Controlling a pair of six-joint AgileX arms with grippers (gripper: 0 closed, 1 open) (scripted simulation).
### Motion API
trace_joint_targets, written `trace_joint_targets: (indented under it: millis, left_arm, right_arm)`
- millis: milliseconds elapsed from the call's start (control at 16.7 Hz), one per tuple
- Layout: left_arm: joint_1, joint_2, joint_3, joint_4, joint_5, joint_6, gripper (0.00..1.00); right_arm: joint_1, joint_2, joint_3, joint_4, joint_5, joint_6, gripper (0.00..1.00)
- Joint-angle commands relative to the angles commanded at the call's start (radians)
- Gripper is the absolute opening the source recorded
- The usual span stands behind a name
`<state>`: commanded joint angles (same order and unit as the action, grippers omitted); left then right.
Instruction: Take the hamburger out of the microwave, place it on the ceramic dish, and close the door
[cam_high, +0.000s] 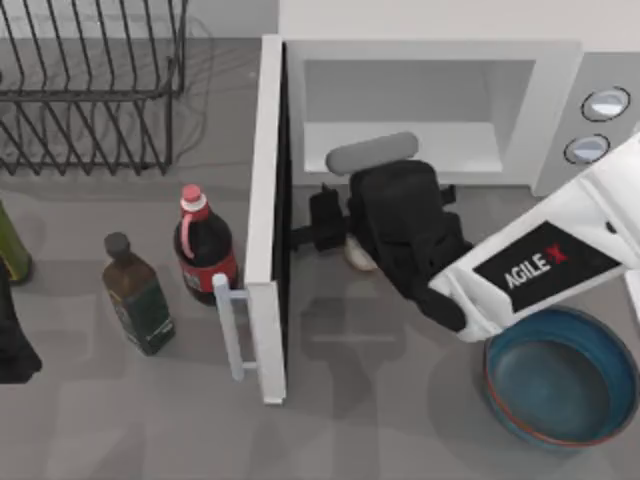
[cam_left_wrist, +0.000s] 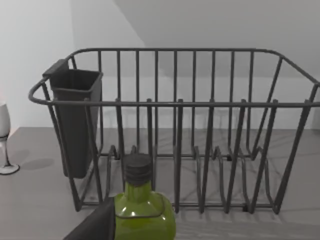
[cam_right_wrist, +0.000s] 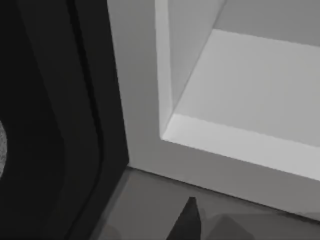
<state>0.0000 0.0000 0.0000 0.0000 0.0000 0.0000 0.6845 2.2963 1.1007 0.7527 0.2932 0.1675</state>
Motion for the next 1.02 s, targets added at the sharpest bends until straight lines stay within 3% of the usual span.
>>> trace_joint_targets:
  millis: [360, 1020]
  left_arm:
    - [0.0, 0.0, 0.0, 0.0, 0.0, 0.0, 1.0]
    - [0.0, 0.0, 0.0, 0.0, 0.0, 0.0, 1.0]
  right_arm:
    - [0.114, -0.143, -0.289, 0.148, 0.101, 0.048, 0.0]
    - [0.114, -0.22, -0.264, 0.108, 0.105, 0.051, 0.0]
